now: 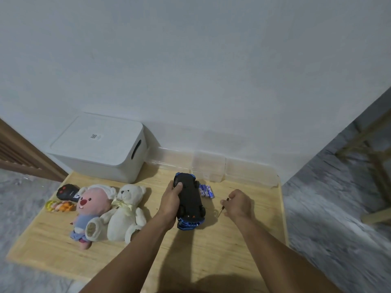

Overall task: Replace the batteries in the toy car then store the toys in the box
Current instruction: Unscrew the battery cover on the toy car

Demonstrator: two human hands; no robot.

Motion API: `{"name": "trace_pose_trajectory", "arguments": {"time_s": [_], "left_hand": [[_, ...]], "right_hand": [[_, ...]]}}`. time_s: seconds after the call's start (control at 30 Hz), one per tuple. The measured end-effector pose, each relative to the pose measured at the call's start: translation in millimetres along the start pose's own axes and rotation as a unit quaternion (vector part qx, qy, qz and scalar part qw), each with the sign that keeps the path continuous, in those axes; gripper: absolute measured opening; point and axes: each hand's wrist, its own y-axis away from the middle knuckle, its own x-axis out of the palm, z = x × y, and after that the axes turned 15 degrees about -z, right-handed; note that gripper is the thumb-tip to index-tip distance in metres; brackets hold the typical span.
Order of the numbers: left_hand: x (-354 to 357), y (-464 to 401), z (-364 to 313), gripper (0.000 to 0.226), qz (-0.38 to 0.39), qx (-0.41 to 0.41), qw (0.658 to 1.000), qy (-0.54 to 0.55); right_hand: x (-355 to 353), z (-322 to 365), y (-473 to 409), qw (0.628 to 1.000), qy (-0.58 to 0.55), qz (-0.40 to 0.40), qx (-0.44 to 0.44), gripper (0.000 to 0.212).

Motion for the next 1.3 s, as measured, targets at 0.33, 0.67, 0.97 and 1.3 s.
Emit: {"name": "trace_pose_trajectory", "arguments": {"time_s": [0.33,0.67,0.97,1.3], "left_hand": [[2,-1,7,0.036,-0.010,-0.030,0.999,-0.010],[2,2,11,0.033,0.007,-0.028,1.000,0.008],[7,7,6,0.028,0.028,0.016,0.999,-0.002],[2,9,8,0.027,0.024,0.076,0.996,-0.028]], "right_hand": [[-6,-10,-22,0.995,-0.064,-0.019,0.070,0.013],[-19,7,-1,0.995,-0.093,0.038,-0.010,0.014],[-30,68,39,0.948,-0.143,0.147,-0.243,0.020],[-34,75,43,0.935,-0.114,0.189,-0.279,0.024]]}}
